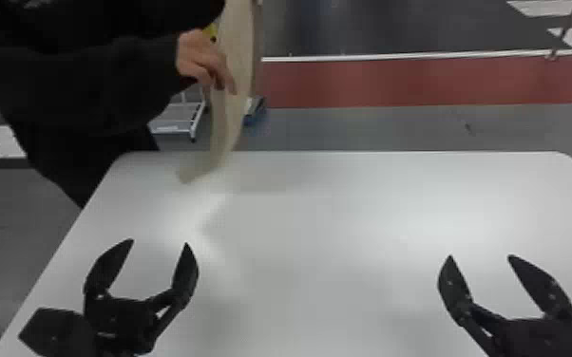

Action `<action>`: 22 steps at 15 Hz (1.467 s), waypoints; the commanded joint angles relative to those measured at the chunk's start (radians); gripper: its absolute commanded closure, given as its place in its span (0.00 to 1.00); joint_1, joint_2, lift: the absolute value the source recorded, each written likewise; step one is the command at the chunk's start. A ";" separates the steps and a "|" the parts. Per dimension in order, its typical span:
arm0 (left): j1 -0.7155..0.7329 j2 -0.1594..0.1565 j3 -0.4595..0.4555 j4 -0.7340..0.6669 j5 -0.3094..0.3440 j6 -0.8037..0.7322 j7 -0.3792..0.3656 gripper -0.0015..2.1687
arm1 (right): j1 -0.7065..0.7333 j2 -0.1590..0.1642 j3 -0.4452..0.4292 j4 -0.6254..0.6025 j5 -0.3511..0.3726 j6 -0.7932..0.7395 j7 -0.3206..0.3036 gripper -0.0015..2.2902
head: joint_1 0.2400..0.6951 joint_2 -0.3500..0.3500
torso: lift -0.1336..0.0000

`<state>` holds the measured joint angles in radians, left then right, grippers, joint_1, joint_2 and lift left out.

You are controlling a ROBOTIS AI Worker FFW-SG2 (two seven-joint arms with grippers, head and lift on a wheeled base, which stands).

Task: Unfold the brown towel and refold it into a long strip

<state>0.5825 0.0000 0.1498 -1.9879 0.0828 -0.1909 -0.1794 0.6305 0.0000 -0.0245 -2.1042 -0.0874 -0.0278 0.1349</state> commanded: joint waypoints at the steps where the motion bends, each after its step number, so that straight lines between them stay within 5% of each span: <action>1: 0.002 -0.003 0.001 0.001 0.000 -0.003 0.000 0.04 | 0.000 0.001 0.000 0.001 -0.002 0.000 0.000 0.06 | 1.00 0.62 | 0.11; 22: 0.010 -0.003 0.002 0.012 0.002 -0.012 0.000 0.04 | -0.002 0.001 -0.006 0.019 -0.003 0.000 0.000 0.06 | 1.00 0.62 | 0.11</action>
<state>0.5921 0.0000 0.1517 -1.9772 0.0843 -0.2032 -0.1793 0.6289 0.0000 -0.0307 -2.0848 -0.0905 -0.0283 0.1349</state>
